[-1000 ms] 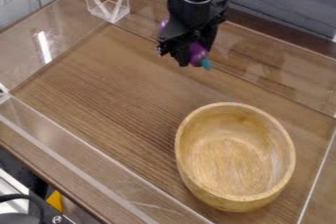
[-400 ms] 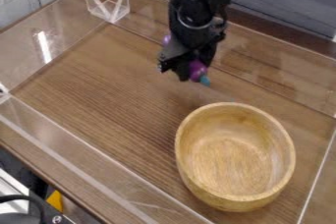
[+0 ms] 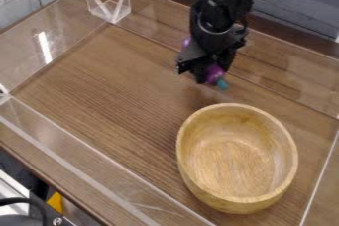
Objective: Remove the purple eggplant from inside the brown bowl and put it on the table
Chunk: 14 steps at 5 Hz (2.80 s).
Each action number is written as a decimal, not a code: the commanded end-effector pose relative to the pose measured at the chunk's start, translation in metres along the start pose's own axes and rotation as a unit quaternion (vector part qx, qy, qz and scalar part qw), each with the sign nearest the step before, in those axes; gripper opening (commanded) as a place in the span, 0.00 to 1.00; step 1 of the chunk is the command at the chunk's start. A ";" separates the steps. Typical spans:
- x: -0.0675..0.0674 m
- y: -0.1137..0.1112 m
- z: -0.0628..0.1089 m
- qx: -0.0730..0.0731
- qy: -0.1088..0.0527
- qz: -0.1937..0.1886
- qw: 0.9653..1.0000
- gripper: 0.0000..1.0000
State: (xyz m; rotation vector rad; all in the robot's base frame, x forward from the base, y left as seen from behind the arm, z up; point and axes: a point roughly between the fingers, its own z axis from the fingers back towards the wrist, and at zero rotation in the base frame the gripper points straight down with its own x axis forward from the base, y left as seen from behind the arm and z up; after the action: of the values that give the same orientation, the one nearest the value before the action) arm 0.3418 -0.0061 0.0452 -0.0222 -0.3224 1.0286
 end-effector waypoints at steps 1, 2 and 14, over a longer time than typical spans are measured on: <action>0.011 -0.018 0.016 -0.018 -0.017 -0.008 1.000 1.00; 0.014 -0.011 0.006 -0.018 -0.017 -0.016 1.000 0.00; 0.048 0.037 0.016 0.011 -0.038 -0.042 0.998 1.00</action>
State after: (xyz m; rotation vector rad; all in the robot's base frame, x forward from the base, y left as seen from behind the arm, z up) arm 0.3221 0.0494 0.0426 0.0778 -0.3041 0.9452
